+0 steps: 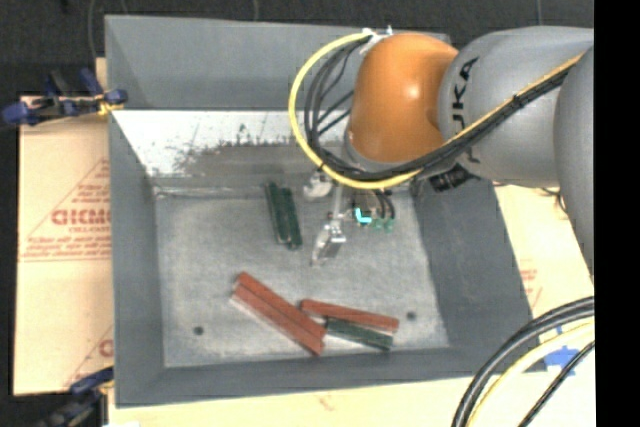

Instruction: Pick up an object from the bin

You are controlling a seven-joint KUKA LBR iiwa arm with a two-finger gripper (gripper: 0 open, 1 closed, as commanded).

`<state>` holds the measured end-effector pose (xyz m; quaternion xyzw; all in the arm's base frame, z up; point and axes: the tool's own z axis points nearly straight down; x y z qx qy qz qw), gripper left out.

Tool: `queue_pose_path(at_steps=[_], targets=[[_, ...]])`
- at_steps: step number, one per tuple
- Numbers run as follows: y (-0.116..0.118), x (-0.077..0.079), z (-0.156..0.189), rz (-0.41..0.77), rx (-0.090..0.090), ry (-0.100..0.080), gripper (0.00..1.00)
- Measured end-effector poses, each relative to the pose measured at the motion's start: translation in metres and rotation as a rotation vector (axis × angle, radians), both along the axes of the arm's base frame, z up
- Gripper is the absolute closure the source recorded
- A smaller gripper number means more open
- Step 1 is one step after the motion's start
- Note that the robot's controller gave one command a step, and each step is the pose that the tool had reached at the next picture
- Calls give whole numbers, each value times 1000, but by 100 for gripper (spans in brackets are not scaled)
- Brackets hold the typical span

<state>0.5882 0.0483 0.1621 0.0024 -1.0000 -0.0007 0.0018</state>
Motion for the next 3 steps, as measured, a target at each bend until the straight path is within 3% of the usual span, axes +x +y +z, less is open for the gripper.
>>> queue_pose_path(at_steps=[2,3], targets=[[3,5,-11,41,-3,-13,0],[12,-35,-41,110,-1,-8,0]])
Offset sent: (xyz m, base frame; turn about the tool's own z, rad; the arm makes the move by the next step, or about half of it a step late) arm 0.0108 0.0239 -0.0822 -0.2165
